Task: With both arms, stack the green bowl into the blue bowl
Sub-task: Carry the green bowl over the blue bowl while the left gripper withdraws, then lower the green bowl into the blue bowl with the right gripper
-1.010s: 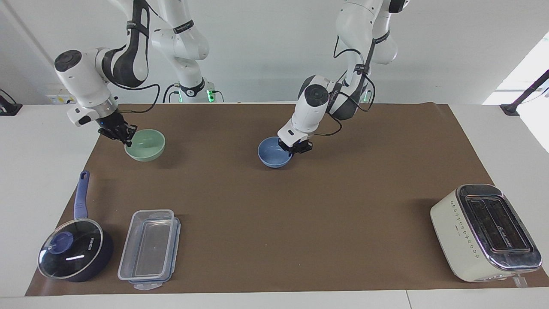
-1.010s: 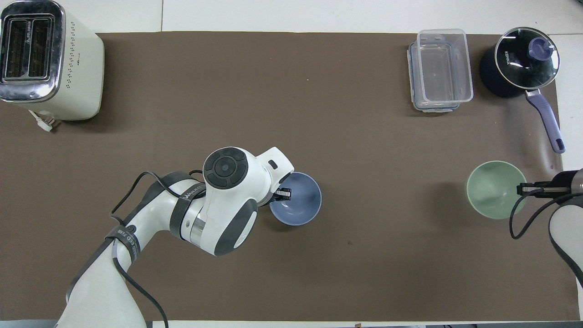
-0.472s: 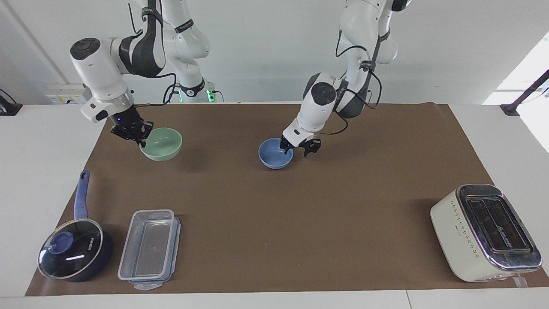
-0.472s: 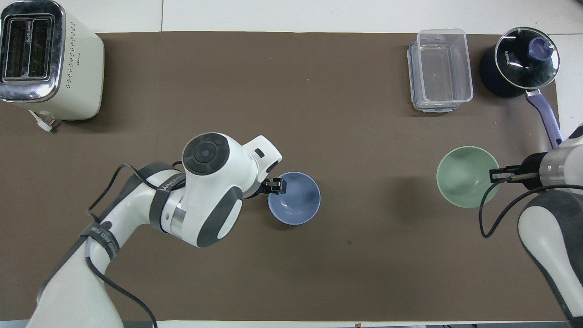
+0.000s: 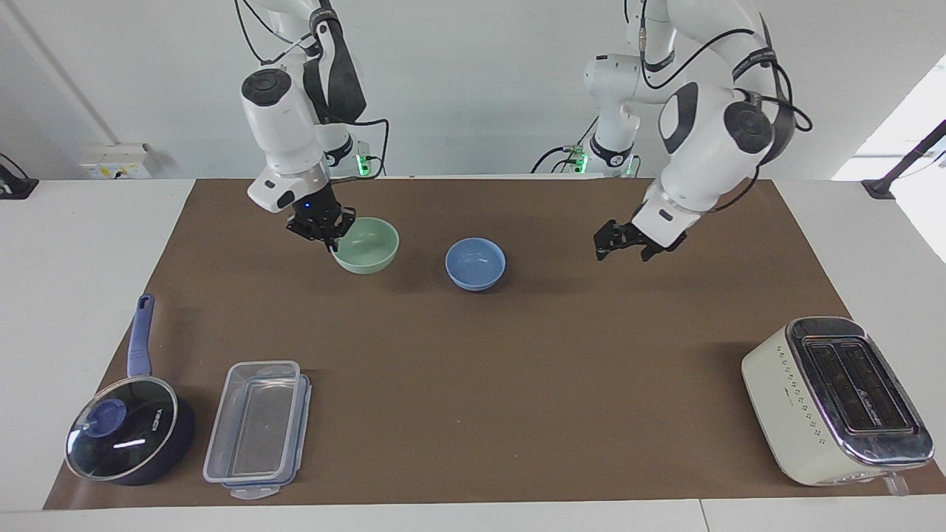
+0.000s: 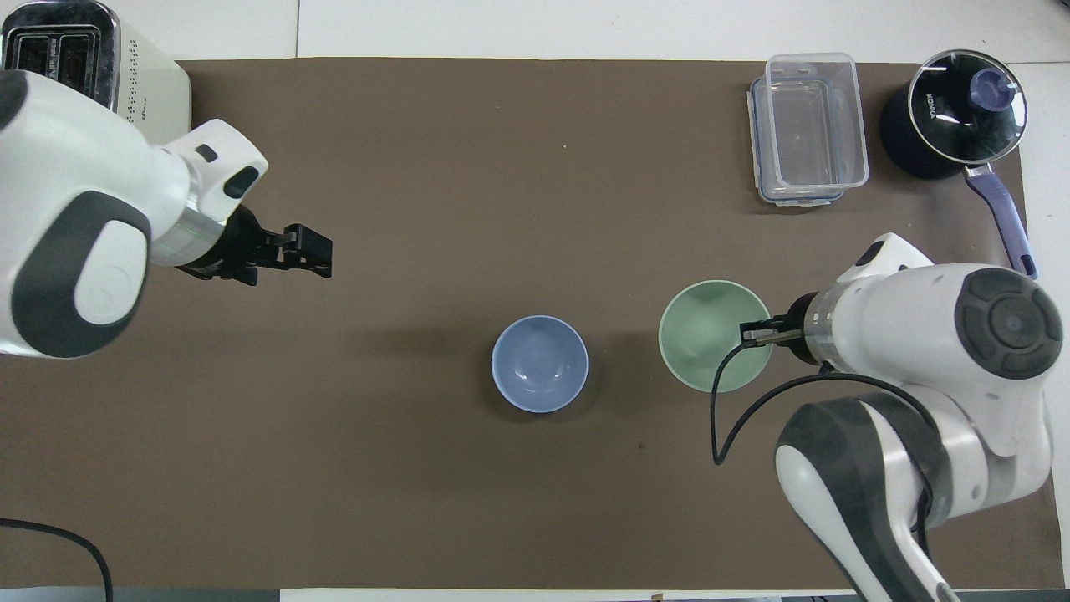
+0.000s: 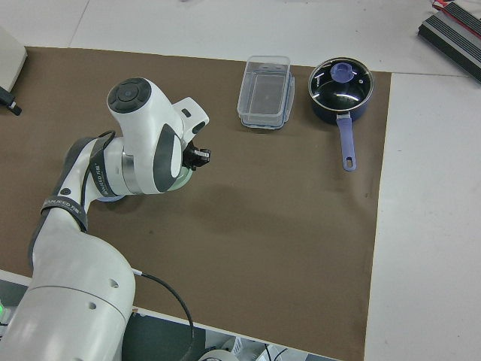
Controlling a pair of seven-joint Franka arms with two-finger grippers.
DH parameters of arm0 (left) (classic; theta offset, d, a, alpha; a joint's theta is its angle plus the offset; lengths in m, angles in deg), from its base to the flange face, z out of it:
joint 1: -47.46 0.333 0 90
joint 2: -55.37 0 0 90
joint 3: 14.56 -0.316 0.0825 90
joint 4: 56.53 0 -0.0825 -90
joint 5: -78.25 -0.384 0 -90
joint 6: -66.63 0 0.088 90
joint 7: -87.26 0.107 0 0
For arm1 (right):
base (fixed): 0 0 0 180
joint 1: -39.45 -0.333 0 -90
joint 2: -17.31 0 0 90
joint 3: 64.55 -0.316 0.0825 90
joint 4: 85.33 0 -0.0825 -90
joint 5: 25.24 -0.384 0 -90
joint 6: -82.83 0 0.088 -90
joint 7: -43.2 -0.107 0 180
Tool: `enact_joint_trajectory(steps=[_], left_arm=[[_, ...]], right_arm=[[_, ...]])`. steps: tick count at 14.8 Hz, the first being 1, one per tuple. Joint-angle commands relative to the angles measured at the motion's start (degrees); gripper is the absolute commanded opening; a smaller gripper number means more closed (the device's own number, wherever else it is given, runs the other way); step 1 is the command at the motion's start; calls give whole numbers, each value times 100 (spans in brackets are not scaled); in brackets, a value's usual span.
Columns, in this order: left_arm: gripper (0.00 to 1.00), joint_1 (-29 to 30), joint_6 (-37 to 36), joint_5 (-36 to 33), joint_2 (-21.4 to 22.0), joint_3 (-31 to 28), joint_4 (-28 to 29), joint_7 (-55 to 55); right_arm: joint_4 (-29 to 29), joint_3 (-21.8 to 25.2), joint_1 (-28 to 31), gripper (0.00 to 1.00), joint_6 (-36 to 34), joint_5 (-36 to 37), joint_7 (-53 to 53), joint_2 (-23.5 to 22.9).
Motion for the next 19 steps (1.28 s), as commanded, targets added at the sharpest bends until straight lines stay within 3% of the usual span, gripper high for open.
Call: enact_joint_trajectory(steps=[1, 5, 8, 11, 16, 19], left_arm=[[100, 583, -505, -196, 292, 47, -68, 703], [100, 832, -1147, -767, 653, 47, -226, 1129], [100, 841, -1902, -987, 618, 47, -813, 1129], [100, 823, -2536, -1285, 609, 47, -1219, 1129], [100, 867, -2520, -1286, 872, 64, -905, 1155], [100, 1314, -2205, -1260, 908, 414, -719, 1129]], right_arm=[[-45, 31, -596, 0, 437, -251, -706, -331], [-351, 31, -1248, 0, 579, -261, -1822, -701], [-826, 31, -1643, 0, 518, -261, -2526, -1122], [-845, 31, -1715, 0, 562, -270, -2730, -1194], [-801, 31, -1819, 0, 579, -279, -2975, -1334], [-713, 23, -1908, 0, 649, -279, -3091, -1370]])
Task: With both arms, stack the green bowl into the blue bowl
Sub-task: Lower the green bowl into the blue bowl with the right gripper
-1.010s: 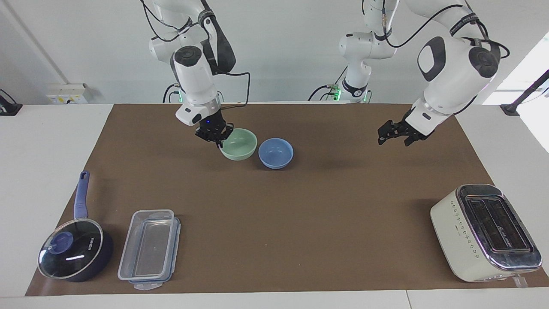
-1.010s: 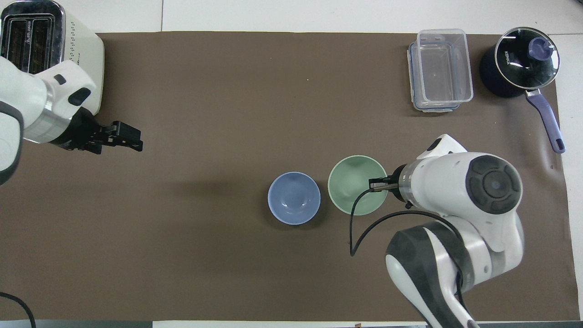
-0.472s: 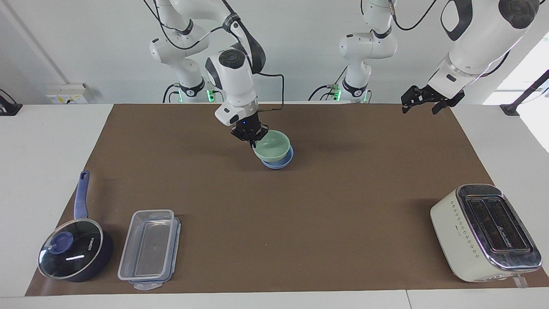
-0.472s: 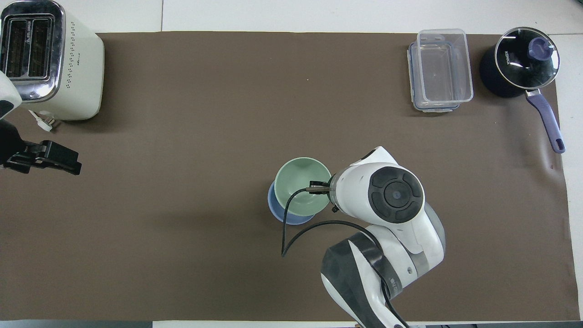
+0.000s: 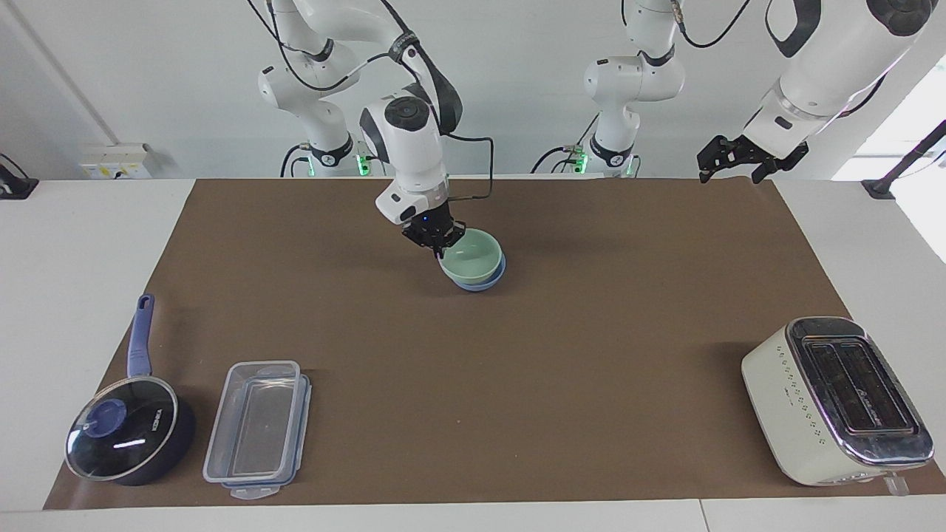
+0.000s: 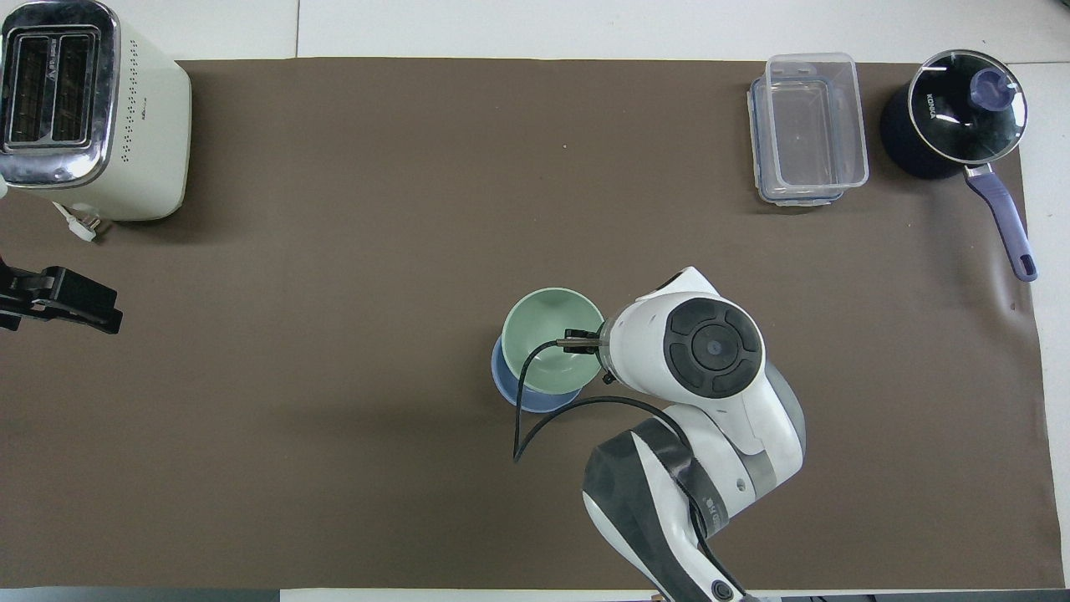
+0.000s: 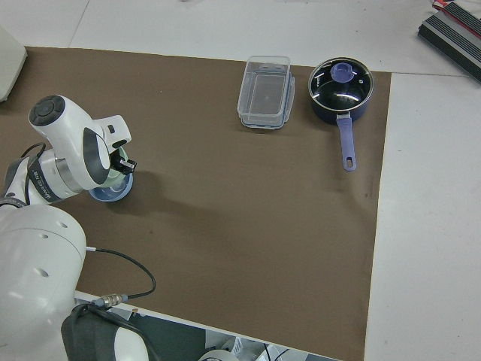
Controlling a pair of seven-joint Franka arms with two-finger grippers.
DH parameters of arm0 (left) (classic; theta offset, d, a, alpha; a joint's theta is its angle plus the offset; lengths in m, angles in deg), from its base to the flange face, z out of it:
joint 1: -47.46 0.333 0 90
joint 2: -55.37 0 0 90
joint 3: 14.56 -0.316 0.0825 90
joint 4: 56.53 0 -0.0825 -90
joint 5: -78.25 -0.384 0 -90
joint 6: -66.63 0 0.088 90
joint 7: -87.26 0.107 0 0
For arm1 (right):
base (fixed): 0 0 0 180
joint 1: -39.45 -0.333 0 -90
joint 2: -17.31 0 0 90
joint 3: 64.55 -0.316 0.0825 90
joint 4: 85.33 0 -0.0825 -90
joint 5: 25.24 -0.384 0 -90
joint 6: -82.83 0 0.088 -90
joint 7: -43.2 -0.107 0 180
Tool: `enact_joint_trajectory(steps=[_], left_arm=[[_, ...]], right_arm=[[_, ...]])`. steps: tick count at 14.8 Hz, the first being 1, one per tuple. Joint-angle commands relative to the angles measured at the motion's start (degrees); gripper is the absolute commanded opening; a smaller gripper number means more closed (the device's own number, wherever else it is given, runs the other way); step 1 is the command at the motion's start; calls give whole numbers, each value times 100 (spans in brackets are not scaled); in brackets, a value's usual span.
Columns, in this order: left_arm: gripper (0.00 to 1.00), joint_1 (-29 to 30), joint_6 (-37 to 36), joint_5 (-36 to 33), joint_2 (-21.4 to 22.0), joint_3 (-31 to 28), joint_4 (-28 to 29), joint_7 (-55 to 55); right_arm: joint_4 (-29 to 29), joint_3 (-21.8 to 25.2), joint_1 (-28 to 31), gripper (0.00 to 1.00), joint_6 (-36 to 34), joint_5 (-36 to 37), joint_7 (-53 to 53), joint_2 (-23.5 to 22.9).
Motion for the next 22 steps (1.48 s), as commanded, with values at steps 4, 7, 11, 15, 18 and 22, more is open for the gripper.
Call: enact_joint_trajectory(steps=[4, 7, 11, 15, 18, 22], left_arm=[[100, 343, 467, 213, 155, 319, 215, -78], [100, 316, 538, 232, 164, 318, 233, -210], [100, 325, 564, 250, 173, 318, 224, -211], [100, 386, 529, 250, 234, 318, 285, -245], [100, 369, 529, 241, 243, 327, 277, -272], [100, 325, 590, 241, 269, 336, 294, -473]], right_arm=[[208, 5, -49, 0, 325, -103, -39, 1], [225, 5, -49, 0, 369, -103, -30, 1], [225, -21, -137, 0, 404, -103, -21, -104], [243, -21, -164, 0, 326, -103, -21, -87], [278, -21, -164, 0, 299, -103, -21, -69], [261, -21, -181, 36, 63, -103, -21, -43]])
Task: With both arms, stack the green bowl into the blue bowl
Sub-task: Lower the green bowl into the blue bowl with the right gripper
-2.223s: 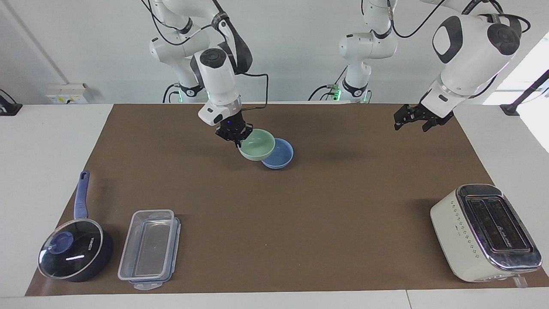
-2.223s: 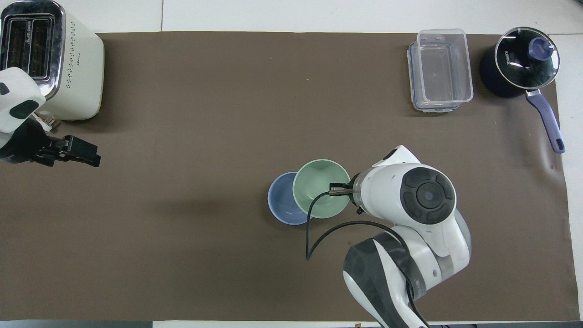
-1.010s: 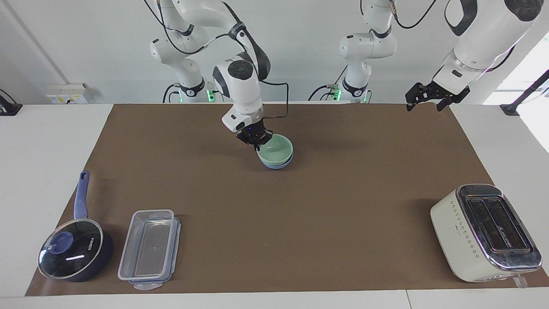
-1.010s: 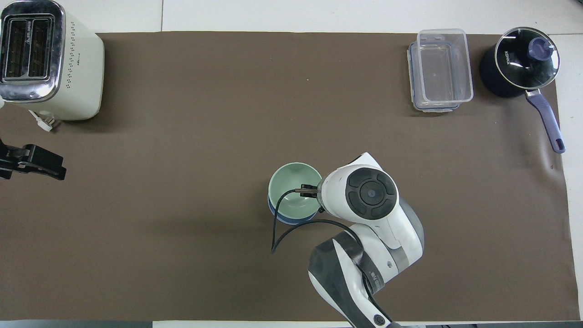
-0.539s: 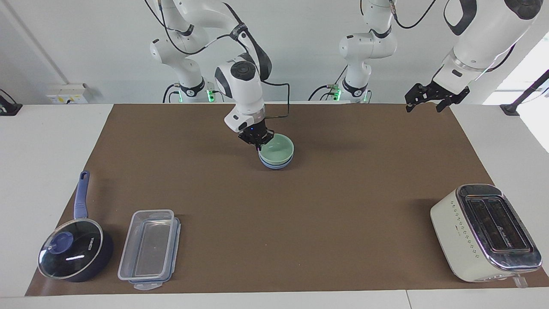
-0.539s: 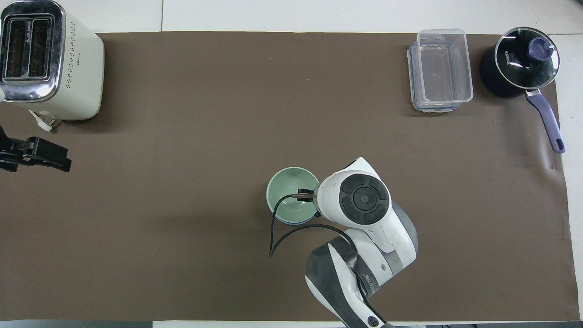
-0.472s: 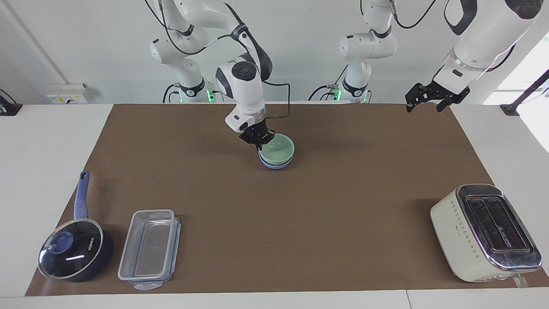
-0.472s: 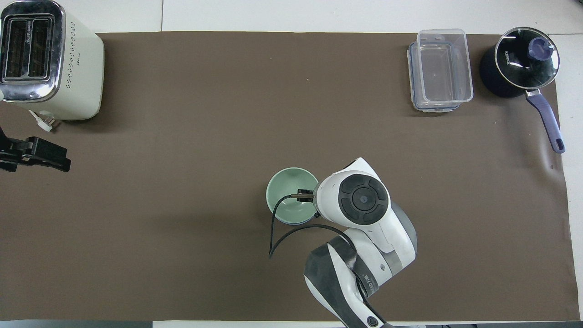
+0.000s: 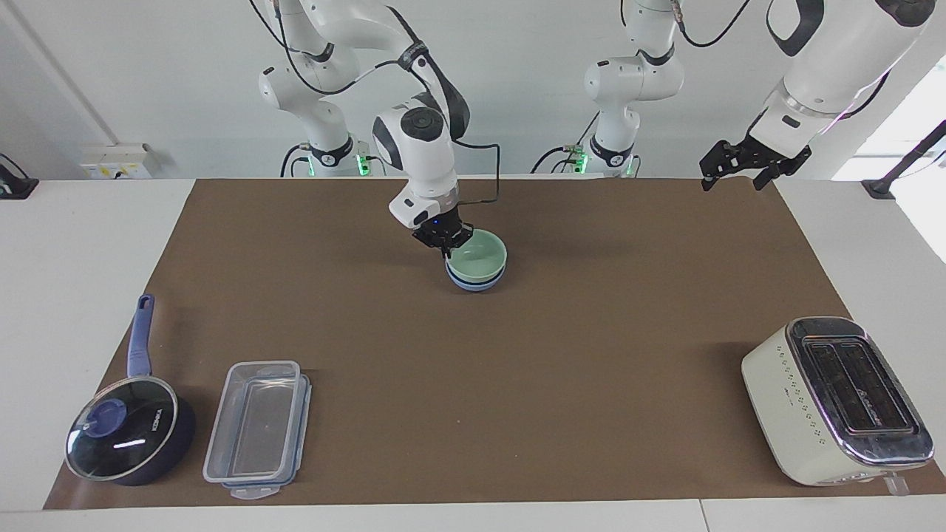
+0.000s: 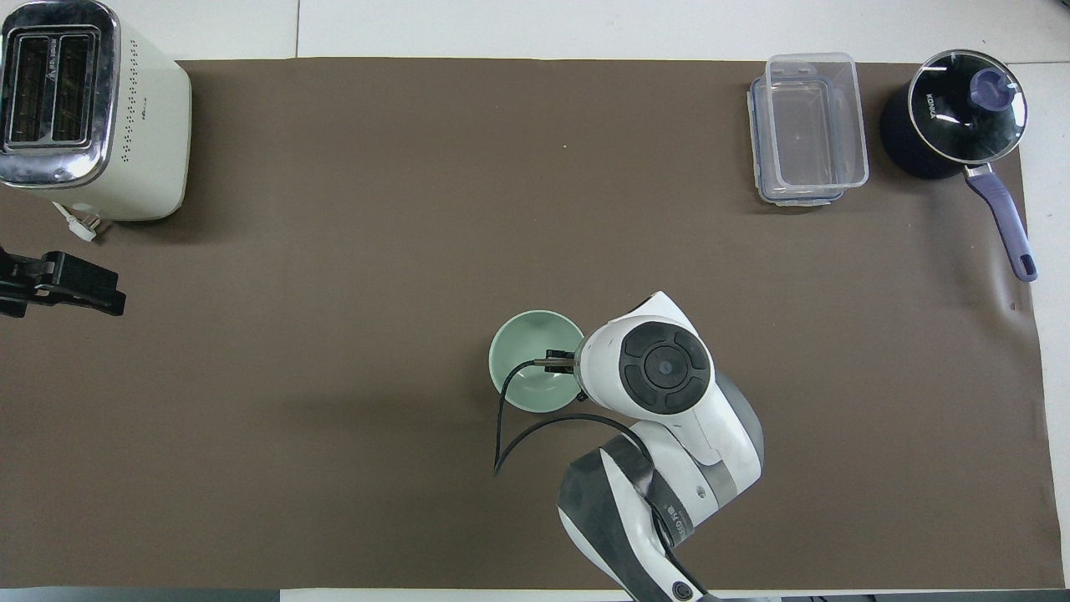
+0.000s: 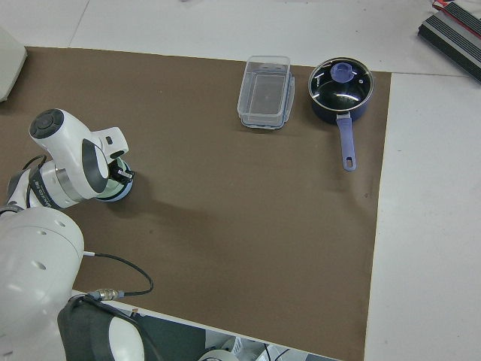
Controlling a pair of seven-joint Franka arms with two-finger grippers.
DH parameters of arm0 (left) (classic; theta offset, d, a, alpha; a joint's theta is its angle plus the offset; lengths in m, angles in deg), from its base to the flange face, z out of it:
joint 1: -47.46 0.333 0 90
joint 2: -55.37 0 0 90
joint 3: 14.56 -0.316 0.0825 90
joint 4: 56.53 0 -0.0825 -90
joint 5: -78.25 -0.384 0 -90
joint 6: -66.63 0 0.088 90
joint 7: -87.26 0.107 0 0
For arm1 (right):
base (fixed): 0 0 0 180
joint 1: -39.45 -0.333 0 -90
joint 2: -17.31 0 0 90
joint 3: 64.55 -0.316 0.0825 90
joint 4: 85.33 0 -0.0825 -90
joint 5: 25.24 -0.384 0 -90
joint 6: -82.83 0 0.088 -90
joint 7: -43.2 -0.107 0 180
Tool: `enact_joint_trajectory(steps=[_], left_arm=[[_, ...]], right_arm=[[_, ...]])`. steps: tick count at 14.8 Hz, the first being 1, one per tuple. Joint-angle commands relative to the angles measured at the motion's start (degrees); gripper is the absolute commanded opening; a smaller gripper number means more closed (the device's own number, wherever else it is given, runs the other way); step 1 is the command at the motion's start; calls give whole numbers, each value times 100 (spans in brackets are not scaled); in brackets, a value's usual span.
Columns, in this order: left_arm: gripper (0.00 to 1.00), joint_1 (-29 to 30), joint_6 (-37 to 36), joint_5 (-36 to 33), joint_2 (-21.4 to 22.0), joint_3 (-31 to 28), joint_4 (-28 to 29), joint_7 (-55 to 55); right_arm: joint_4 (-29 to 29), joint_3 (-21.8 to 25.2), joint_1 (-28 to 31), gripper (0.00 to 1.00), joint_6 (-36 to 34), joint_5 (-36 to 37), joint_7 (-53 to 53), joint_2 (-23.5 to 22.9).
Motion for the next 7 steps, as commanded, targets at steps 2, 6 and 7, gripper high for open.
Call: enact_joint_trajectory(steps=[2, 6, 7], left_arm=[[100, 36, 320, 94, 178, 59, 212, -198], [100, 71, 338, 94, 178, 59, 212, -171], [100, 80, 338, 94, 178, 67, 212, -171]], right_arm=[[6, -9, -4, 100, -206, -102, 7, 121], [-29, 25, 128, 100, -311, -93, 226, 411], [-38, 34, 302, 100, -443, -85, 392, 551]])
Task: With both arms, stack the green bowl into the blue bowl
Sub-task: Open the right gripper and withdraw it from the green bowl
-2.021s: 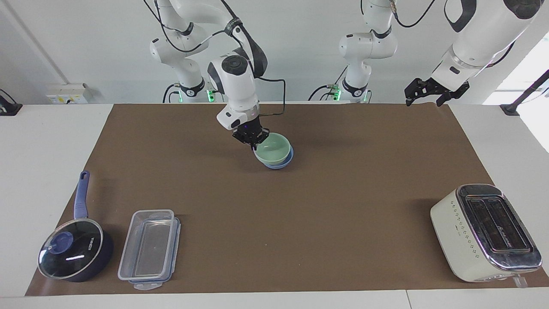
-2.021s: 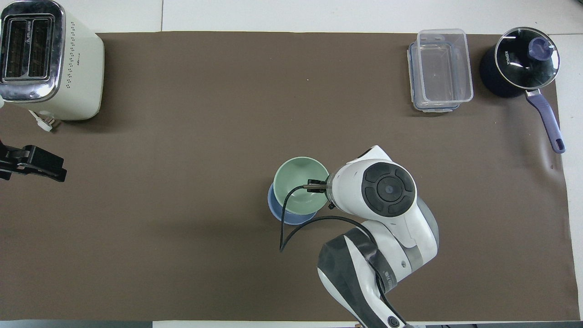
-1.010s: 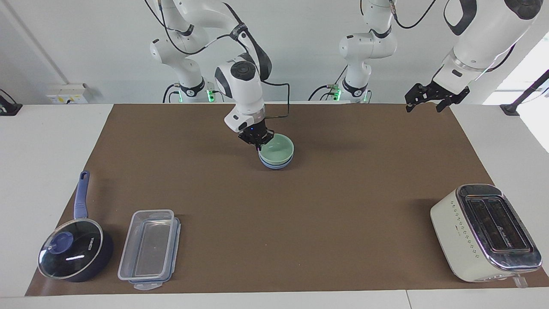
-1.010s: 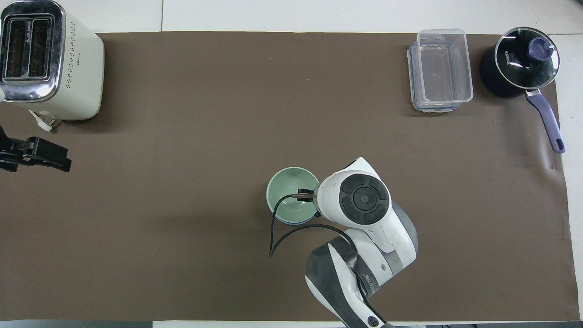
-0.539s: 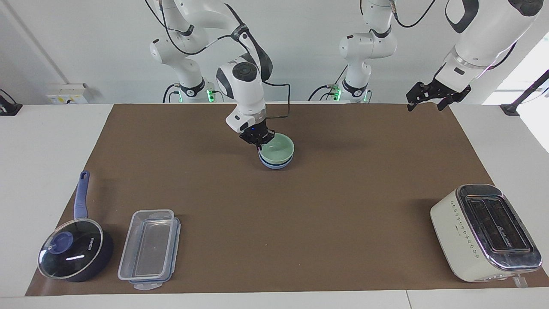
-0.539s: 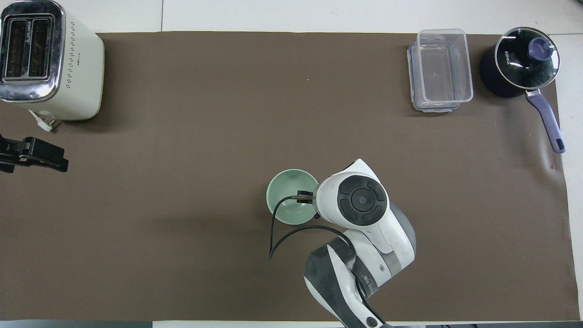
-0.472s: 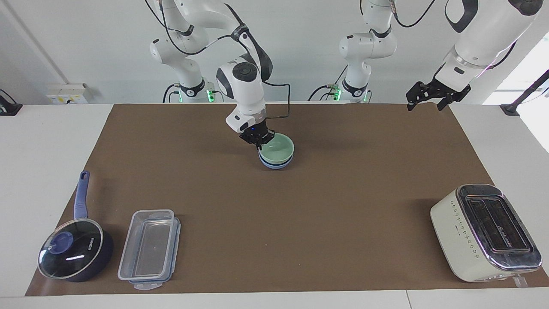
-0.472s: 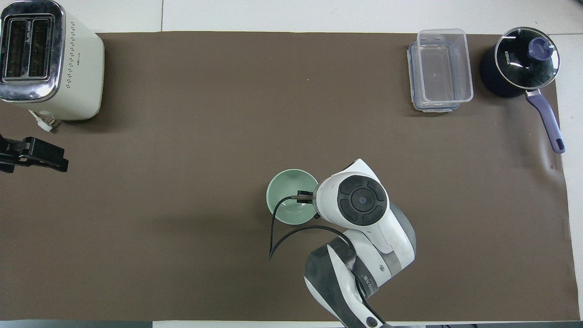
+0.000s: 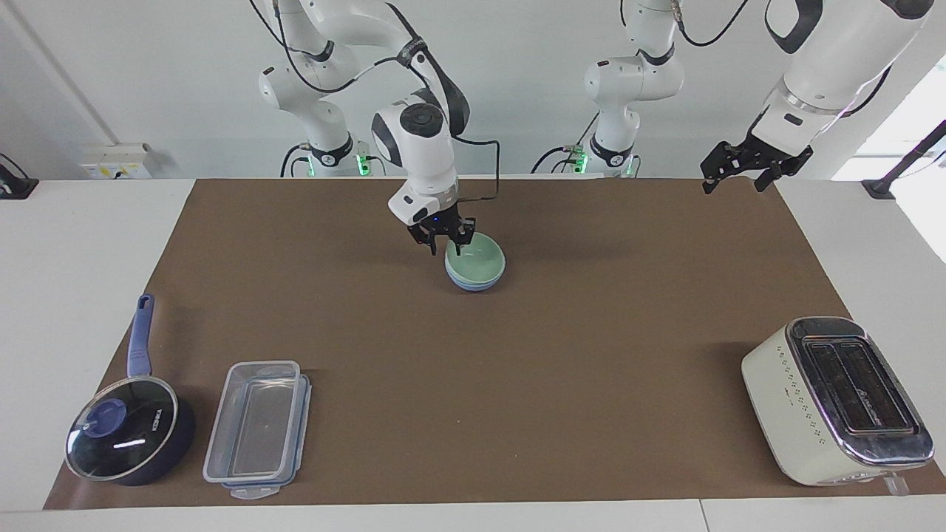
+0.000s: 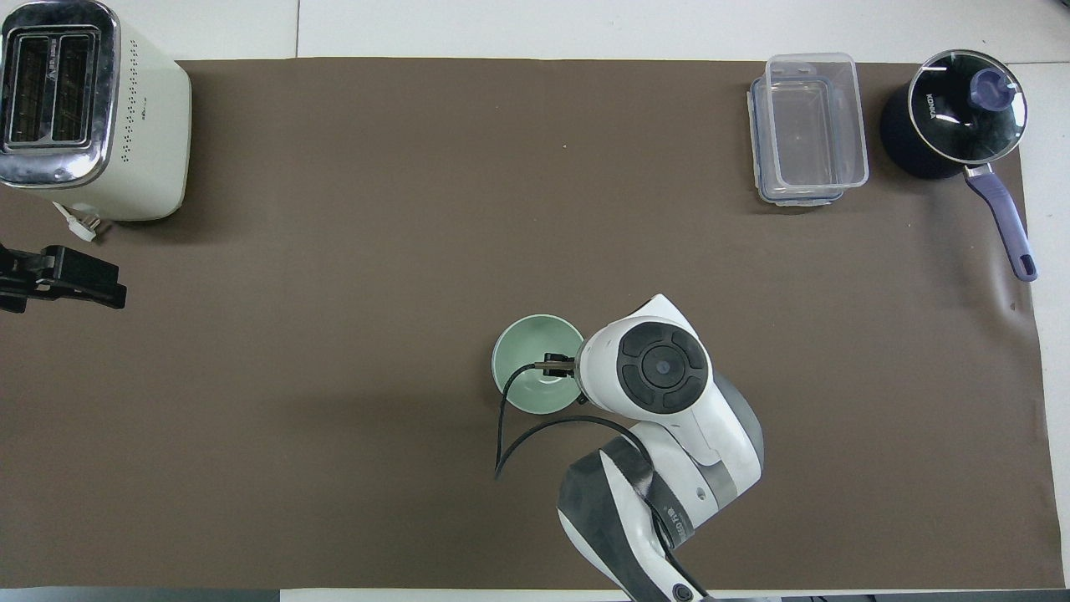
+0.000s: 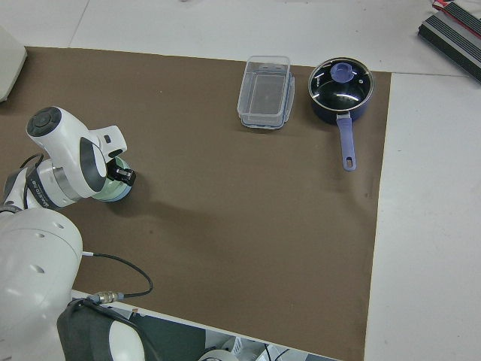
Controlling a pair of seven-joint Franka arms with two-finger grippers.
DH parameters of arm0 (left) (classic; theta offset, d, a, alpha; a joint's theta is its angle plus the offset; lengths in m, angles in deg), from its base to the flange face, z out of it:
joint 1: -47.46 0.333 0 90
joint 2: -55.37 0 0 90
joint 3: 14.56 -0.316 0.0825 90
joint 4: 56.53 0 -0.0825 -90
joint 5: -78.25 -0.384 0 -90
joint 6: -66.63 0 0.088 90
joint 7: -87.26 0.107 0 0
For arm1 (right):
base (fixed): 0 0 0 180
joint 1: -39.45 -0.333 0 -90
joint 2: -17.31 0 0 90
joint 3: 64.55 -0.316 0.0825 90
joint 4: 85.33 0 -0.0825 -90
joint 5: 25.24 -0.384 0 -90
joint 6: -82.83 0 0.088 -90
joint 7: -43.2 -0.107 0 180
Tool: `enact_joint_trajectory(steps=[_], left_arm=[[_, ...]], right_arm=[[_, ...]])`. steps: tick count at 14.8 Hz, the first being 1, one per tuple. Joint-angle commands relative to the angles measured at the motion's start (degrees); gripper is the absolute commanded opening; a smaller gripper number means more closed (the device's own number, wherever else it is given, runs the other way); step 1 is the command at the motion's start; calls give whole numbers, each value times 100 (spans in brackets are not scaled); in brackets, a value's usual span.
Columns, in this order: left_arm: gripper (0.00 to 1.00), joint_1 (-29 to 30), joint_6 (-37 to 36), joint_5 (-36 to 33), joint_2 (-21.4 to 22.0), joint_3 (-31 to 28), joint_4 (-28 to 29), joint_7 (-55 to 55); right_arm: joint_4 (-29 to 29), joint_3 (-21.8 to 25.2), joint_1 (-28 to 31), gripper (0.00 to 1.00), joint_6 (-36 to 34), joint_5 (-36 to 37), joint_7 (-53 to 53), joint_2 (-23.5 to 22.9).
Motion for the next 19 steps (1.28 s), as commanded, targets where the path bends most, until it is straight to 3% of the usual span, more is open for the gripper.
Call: enact_joint_trajectory(steps=[1, 8, 13, 19], left_arm=[[100, 88, 134, 93, 161, 61, 201, -56], [100, 88, 125, 93, 170, 88, 192, -91], [100, 52, 90, 93, 170, 79, 201, -91], [100, 96, 81, 93, 170, 70, 201, -100]], right_arm=[[-1, 17, 449, 100, -358, -94, 586, 495], [-62, 35, 1908, 100, -990, 3, 1686, 1217], [-527, 35, 2841, 100, -1290, 300, 2371, 1165], [-1915, 35, 3351, 100, -2466, 495, 2652, 743]])
